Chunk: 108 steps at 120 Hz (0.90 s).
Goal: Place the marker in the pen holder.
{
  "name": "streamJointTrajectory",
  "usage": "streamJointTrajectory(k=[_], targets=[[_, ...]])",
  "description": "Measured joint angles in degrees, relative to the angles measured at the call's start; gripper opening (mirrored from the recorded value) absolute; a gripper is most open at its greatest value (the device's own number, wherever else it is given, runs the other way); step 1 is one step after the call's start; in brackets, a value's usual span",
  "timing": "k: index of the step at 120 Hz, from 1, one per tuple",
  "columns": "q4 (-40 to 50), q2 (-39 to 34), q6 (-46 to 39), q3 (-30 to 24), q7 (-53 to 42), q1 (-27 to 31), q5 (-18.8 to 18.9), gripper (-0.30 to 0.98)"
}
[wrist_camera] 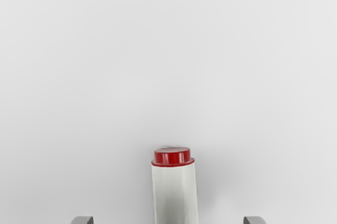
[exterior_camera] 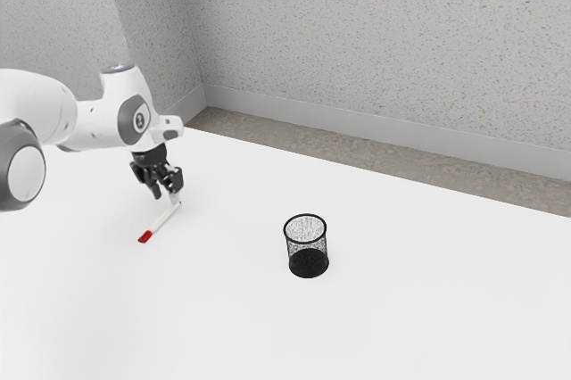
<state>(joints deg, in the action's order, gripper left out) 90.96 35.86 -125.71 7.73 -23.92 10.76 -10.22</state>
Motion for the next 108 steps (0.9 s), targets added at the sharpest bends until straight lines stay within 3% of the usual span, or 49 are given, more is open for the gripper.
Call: streamJointTrajectory(k=[44, 72, 108], targets=[[-0.15, 2.34, -1.15, 0.0, 3.23, -0.47, -0.16, 0.24], [-0.15, 2.61, -1.32, 0.0, 4.71, -0.4, -0.28, 0.0], [0.59, -10.82, 1.31, -2.64, 4.14, -4.26, 3.24, -0.09]])
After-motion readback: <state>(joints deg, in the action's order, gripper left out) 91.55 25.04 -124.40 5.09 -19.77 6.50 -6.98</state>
